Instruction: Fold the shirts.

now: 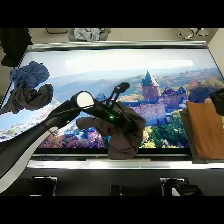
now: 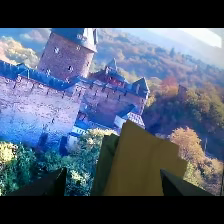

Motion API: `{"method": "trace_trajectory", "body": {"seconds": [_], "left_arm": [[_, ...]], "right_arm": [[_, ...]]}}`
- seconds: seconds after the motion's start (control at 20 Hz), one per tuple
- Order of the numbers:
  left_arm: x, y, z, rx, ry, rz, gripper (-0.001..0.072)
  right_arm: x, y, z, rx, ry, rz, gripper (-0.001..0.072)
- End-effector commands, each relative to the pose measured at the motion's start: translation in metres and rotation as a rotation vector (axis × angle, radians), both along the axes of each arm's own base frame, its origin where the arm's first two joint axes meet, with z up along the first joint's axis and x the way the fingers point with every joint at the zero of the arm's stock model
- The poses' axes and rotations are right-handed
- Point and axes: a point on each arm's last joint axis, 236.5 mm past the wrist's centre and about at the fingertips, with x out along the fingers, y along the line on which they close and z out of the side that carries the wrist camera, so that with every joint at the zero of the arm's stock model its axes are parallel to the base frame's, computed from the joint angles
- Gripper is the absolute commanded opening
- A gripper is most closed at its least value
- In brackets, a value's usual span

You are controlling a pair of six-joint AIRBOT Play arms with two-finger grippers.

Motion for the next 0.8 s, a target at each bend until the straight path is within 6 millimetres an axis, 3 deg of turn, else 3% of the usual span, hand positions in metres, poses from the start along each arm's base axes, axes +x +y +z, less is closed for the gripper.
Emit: {"method": "trace_trajectory", "body": {"seconds": [0.0,0.1,0.15,0.25,0.35,0.45,0.55,0.65,0.75], "left_arm": [[0.039,0.060,0.015,0.118,-0.023,0.021,0.0712],[0.115,0.147,0.044,0.199,-0.133,0.274,0.0711],[0.143,0.197,0.048,0.242,-0.143,0.410,0.0711],[0.163,0.283,0.026,0.346,-0.044,0.597,0.0711],[0.153,0.337,-0.020,0.403,0.111,0.694,0.0711],[0.127,0.355,-0.076,0.428,0.270,0.738,0.0711],[0.102,0.342,-0.121,0.396,0.390,0.750,0.0711],[0.094,0.318,-0.146,0.317,0.433,0.771,0.0710],[0.096,0.298,-0.157,0.253,0.444,0.800,0.0710]], "right_arm": [[0.013,0.005,-0.039,0.006,0.161,0.007,0.0675],[0.024,0.017,-0.073,0.024,0.274,0.054,0.0674],[0.030,0.026,-0.091,0.044,0.326,0.085,0.0674],[0.039,0.045,-0.131,0.091,0.433,0.151,0.0675],[0.043,0.062,-0.174,0.144,0.530,0.196,0.0674],[0.042,0.079,-0.210,0.209,0.612,0.233,0.0674],[0.037,0.095,-0.235,0.270,0.677,0.275,0.0674],[0.032,0.104,-0.249,0.309,0.727,0.293,0.0674],[0.031,0.107,-0.252,0.319,0.740,0.304,0.0676]]}}
